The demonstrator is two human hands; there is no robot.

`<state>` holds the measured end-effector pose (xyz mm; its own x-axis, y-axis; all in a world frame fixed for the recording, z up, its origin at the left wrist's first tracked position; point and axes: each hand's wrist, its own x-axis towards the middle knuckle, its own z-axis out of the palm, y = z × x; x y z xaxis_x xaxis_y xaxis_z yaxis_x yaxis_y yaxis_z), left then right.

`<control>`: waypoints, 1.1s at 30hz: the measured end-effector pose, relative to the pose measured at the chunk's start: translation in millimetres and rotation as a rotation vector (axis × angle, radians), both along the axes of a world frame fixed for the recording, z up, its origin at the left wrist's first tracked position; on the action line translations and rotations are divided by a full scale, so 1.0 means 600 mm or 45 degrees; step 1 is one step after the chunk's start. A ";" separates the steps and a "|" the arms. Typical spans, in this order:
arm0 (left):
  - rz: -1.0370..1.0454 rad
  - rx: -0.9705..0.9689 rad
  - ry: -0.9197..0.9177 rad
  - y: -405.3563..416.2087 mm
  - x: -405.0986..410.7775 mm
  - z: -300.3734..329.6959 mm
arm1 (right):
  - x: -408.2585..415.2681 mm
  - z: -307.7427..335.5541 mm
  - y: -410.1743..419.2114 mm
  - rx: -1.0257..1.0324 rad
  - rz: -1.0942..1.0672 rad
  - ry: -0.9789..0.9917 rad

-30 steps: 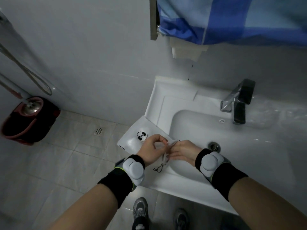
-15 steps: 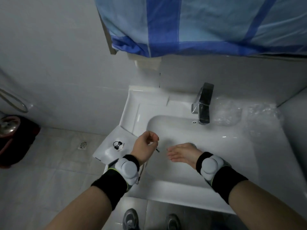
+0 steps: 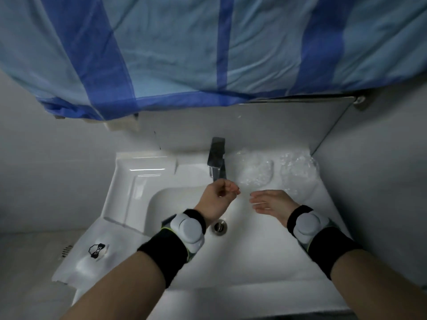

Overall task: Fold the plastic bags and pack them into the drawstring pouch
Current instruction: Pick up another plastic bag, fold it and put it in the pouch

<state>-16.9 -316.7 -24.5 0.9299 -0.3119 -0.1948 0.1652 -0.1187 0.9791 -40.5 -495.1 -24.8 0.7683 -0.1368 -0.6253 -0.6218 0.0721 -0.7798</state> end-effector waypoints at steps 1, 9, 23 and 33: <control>-0.031 0.006 -0.015 -0.023 0.010 -0.001 | 0.003 0.002 -0.021 -0.007 -0.041 -0.013; -0.195 0.134 -0.078 -0.157 0.040 -0.051 | 0.001 -0.032 -0.149 -0.234 -0.385 -0.035; -0.282 0.272 0.076 -0.248 0.044 -0.163 | -0.020 -0.114 -0.207 -0.261 -0.425 -0.018; -0.367 0.326 0.107 -0.252 0.033 -0.166 | -0.020 -0.117 -0.192 -0.210 -0.368 -0.008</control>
